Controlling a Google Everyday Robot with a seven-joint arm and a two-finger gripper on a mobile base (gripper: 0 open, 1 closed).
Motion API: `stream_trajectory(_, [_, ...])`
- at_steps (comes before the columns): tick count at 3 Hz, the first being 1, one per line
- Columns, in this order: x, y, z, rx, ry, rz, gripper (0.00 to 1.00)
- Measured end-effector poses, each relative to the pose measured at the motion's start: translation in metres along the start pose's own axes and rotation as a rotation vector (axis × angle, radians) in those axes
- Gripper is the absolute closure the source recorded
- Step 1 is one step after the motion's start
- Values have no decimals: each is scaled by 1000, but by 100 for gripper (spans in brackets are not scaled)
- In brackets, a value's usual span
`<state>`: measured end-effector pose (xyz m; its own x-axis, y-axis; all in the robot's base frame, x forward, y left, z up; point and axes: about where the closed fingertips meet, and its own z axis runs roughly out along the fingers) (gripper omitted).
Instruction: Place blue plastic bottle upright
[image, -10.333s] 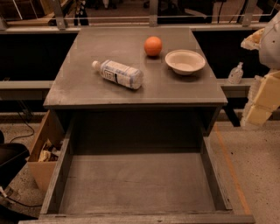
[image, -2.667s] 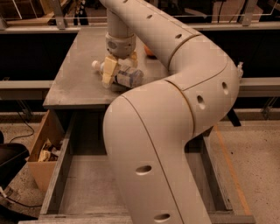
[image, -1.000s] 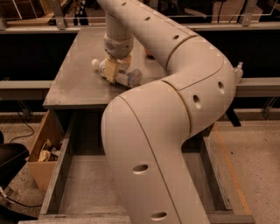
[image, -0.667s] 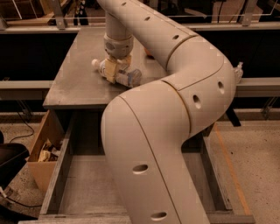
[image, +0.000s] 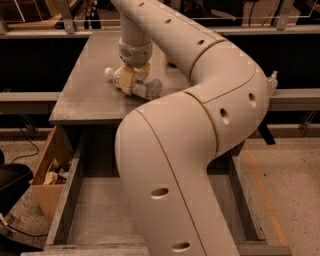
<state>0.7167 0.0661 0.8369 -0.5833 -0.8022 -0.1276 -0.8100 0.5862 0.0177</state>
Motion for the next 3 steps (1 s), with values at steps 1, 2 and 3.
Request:
stream_trajectory(1, [0, -14, -34, 68, -97, 33, 100])
stream_trajectory(2, [12, -31, -83, 164, -172, 91, 100])
stream_trajectory(3, [25, -39, -115, 210, -223, 128, 100])
